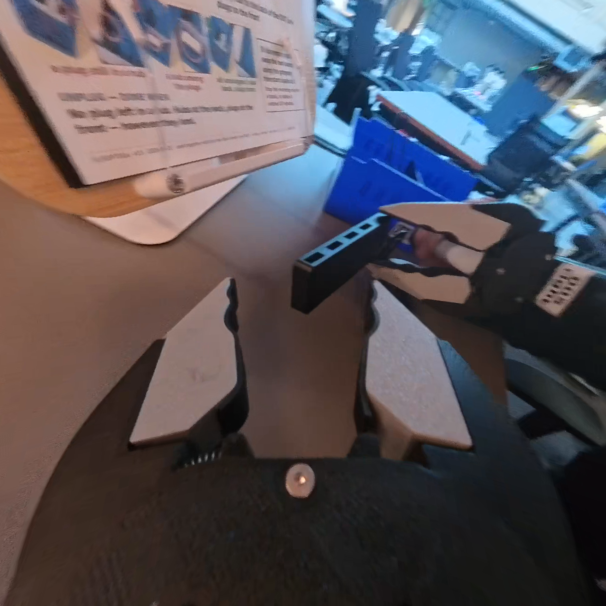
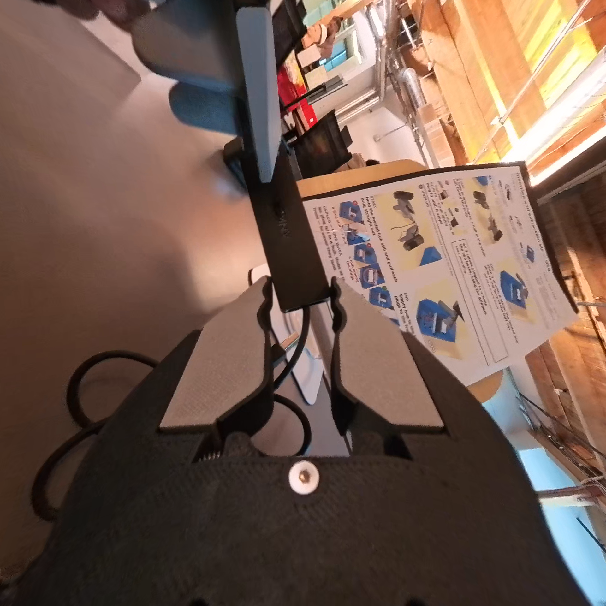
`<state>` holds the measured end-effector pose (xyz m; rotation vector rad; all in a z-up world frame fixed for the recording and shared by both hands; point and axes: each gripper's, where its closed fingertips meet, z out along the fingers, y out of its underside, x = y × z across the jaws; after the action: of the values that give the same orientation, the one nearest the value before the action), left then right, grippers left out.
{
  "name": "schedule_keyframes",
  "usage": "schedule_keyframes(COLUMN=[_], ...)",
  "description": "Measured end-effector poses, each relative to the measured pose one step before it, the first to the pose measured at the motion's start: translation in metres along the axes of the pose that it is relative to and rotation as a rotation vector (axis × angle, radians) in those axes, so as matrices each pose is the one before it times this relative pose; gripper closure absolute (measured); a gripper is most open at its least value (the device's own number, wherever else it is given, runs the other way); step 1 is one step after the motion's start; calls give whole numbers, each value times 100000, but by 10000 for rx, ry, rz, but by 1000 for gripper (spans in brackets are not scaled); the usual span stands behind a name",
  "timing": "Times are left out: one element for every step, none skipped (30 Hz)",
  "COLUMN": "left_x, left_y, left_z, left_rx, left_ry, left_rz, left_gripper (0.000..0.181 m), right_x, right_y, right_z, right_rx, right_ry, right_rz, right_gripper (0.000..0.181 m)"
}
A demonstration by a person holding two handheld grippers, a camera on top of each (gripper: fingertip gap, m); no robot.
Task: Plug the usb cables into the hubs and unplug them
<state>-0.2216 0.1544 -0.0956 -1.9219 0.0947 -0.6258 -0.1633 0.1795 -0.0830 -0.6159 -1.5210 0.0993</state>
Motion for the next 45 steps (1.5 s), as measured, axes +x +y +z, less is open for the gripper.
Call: schedule_keyframes(left_x=[1153,1128,825,683,500,634,-151,-258,-333,-323,-184,85,104,34,64,91,-44,-213,-360,-554,-797,-795,-616,-306,-390,-522,-411,72,576,1235,1561,1469,1267,889,588,556,691,532,339,199,63,32,71,16,6], left_y=[-110,-128,-142,-46,163,127,89,208,310,256,27,-220,-238,-275,-295,-387,-471,-304,122,533,921,1082,884,454,29,-118,-102,-169,-365,-550,-678,-893,-722,-384,-174,-123,-201,-255,-240,-227,-180,-96,-27,28,48], left_z=[225,238,254,244,237,142,99,45,64,95,71,32,-14,-47,-50,-79,-102,-52,19,111,203,279,290,176,7,-101,-94,-52,-1,48,94,62,11,72,93,86,63,64,60,49,43,51,59,70,64], left_rx=[81,88,102,77,-64,-95,-148,-263,-351,-329,-195,-52,-30,-38,-30,46,116,25,-238,-478,-686,-729,-544,-227,28,39,-9,72,227,357,422,553,409,168,67,65,116,131,113,141,163,150,119,88,70], left_ry=[682,638,430,319,171,213,-396,-532,-614,-637,-585,-479,-458,-439,-390,-364,-413,-458,-522,-639,-788,-795,-669,-381,-317,-348,-293,-32,190,550,743,741,662,413,225,248,383,321,239,189,119,109,140,92,83], left_rz=[-7,20,78,184,247,410,537,692,775,802,870,963,914,805,763,743,694,658,676,680,751,770,639,435,251,302,340,500,478,226,-235,-375,-163,-84,-23,-8,-92,-174,-237,-283,-302,-329,-328,-304,-251], left_gripper=[107,113,120,139,167,172,173,173,173,173,173,173,173,173,173,173,173,173,173,173,173,173,173,173,173,173,174,173,173,173,174,174,174,174,174,174,174,173,174,173,173,173,173,173,173], right_x=[161,48,-127,-249,-264,-230,-260,-327,-224,-10,52,86,38,123,390,651,583,466,423,303,23,-72,-168,-629,-844,-740,-656,-562,-495,-548,-643,-877,-1166,-1301,-1202,-1015,-842,-600,-484,-554,-518,-336,-76,178,522], right_y=[-224,-302,-332,-207,39,216,227,293,342,224,76,131,258,311,308,329,251,194,144,77,115,247,309,72,-137,-146,-57,-41,-10,38,36,39,75,110,206,391,546,579,559,514,443,350,296,269,169], right_z=[-147,-161,-143,-59,37,138,198,252,168,19,-61,-104,-116,-120,-129,-153,-182,-199,-220,-237,-160,-50,63,96,102,90,52,-9,-94,-187,-239,-262,-214,-160,-63,15,76,123,150,146,150,163,171,137,71], right_rx=[150,194,202,128,-14,-88,-45,-26,-51,33,127,95,9,-16,2,-1,19,21,10,10,-40,-174,-262,-136,-4,-4,-72,-81,-84,-111,-97,-76,-98,-120,-167,-288,-384,-408,-394,-366,-329,-255,-195,-163,-77], right_ry=[14,-69,-161,-203,-177,-161,-207,-305,-308,-245,-271,-301,-363,-317,-145,28,-11,-64,-36,-38,-150,-169,-195,-461,-569,-467,-380,-279,-206,-217,-275,-415,-598,-663,-575,-459,-347,-202,-163,-254,-275,-196,-57,81,279], right_rz=[98,129,138,127,111,131,172,216,294,329,340,376,412,447,487,450,366,307,251,151,76,117,217,258,257,181,30,-114,-230,-271,-258,-204,-115,-78,-94,-130,-171,-166,-106,-52,-3,34,38,9,6], right_gripper=[150,150,150,150,150,151,151,152,156,159,156,151,150,146,139,136,135,134,133,135,140,145,149,147,143,139,138,137,137,140,146,149,147,144,140,140,140,140,142,147,151,151,151,152,152])
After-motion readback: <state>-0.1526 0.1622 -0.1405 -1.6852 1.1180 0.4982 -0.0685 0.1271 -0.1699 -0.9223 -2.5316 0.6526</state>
